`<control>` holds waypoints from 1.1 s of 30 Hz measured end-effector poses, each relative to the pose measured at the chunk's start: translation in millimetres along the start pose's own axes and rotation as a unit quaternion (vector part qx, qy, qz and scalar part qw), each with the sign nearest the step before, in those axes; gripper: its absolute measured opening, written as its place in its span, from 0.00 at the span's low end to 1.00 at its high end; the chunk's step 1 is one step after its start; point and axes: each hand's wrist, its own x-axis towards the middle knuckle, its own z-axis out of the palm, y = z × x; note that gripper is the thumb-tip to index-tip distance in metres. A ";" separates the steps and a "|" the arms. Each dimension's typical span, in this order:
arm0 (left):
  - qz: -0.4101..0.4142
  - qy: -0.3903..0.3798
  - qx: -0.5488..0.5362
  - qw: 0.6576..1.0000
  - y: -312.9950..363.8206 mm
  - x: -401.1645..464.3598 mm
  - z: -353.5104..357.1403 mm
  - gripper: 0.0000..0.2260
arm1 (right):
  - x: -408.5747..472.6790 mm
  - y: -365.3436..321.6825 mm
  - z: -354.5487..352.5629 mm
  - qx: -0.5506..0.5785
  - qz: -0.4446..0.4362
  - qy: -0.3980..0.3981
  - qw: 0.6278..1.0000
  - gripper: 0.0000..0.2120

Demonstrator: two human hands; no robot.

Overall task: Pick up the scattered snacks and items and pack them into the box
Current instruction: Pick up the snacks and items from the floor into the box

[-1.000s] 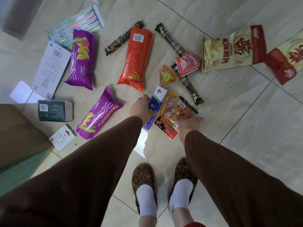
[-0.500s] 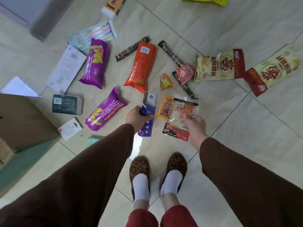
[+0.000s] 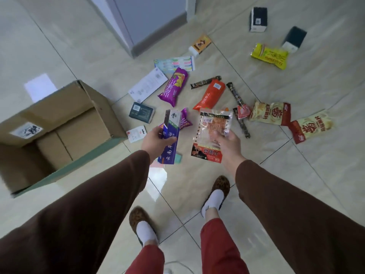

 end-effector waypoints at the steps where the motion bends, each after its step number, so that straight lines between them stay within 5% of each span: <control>1: 0.002 0.000 -0.014 1.000 -4.7 -10.6 -20.3 0.20 | -16.0 -2.9 16.0 -0.005 -0.002 -0.005 1.000 0.05; 8: -0.008 0.027 -0.081 0.996 -56.8 -57.9 -154.5 0.20 | -89.9 6.1 137.3 -0.049 -0.013 -0.056 0.997 0.07; 11: -0.027 0.059 -0.109 0.992 -81.0 -62.8 -199.8 0.18 | -104.1 5.5 190.2 -0.073 -0.008 -0.090 0.993 0.18; 15: -0.049 0.093 -0.129 0.986 -118.0 -60.6 -254.0 0.20 | -112.2 2.0 256.4 -0.103 -0.007 -0.142 0.984 0.11; 18: -0.061 0.116 -0.140 0.981 -145.6 -58.0 -293.8 0.20 | -121.3 5.8 304.9 -0.127 0.000 -0.161 0.979 0.21; 24: -0.079 0.130 -0.171 0.973 -199.6 -46.2 -376.1 0.20 | -142.4 28.5 406.4 -0.158 -0.018 -0.160 0.974 0.25; 26: -0.082 0.125 -0.175 0.973 -222.8 -38.9 -406.2 0.19 | -146.7 40.4 439.3 -0.177 -0.008 -0.149 0.973 0.25; 30: -0.091 0.124 -0.173 0.973 -264.2 -20.3 -456.2 0.20 | -151.7 63.4 499.3 -0.208 -0.019 -0.138 0.968 0.08; 33: -0.103 0.133 -0.175 0.970 -288.9 -1.1 -483.0 0.22 | -149.2 81.7 537.3 -0.212 -0.026 -0.124 0.969 0.09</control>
